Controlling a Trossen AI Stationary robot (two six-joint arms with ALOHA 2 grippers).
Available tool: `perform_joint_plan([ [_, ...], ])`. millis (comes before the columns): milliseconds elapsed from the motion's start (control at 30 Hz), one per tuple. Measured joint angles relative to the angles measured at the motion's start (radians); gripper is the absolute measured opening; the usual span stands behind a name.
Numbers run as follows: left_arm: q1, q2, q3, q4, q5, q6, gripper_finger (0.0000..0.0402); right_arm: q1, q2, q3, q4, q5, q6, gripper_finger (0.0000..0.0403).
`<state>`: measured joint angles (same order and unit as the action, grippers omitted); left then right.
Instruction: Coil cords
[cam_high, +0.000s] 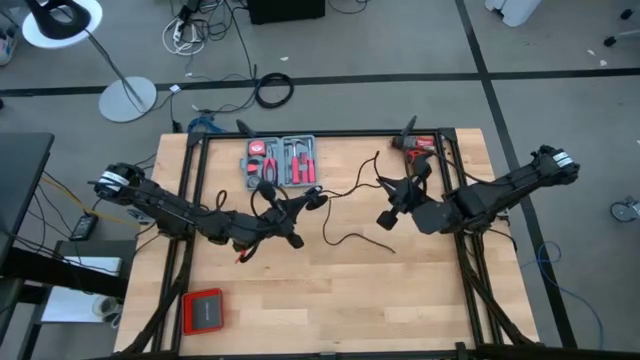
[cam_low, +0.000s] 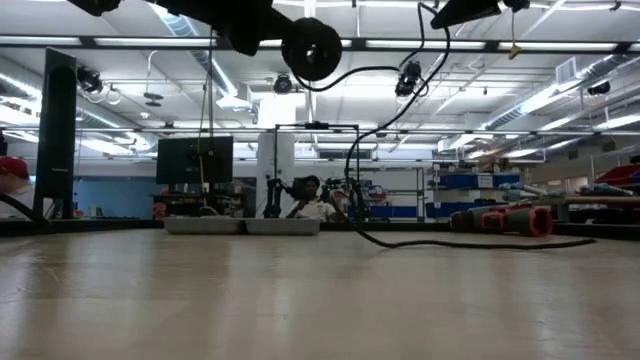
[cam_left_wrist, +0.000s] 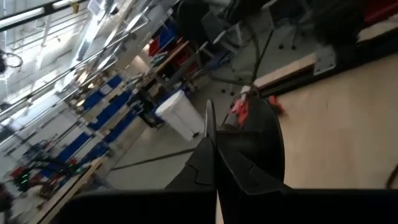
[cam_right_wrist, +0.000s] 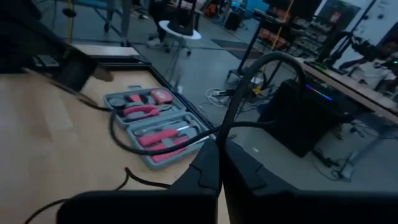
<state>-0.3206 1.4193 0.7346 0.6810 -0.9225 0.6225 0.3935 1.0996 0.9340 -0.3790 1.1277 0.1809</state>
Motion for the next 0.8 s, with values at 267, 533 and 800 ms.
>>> perform_joint_plan([
  [267,0.0,0.0,0.0,-0.113,0.145,0.02,0.0,0.025,-0.002,0.0,-0.013,0.08,-0.005,0.0001],
  [533,0.05,0.0,0.0,-0.267,0.101,0.019,0.0,0.083,-0.02,0.0,0.021,0.09,-0.01,0.0002],
  [800,0.163,0.0,0.0,-0.365,0.094,-0.081,0.0,0.16,-0.015,0.0,0.268,-0.025,-0.081,0.0002],
])
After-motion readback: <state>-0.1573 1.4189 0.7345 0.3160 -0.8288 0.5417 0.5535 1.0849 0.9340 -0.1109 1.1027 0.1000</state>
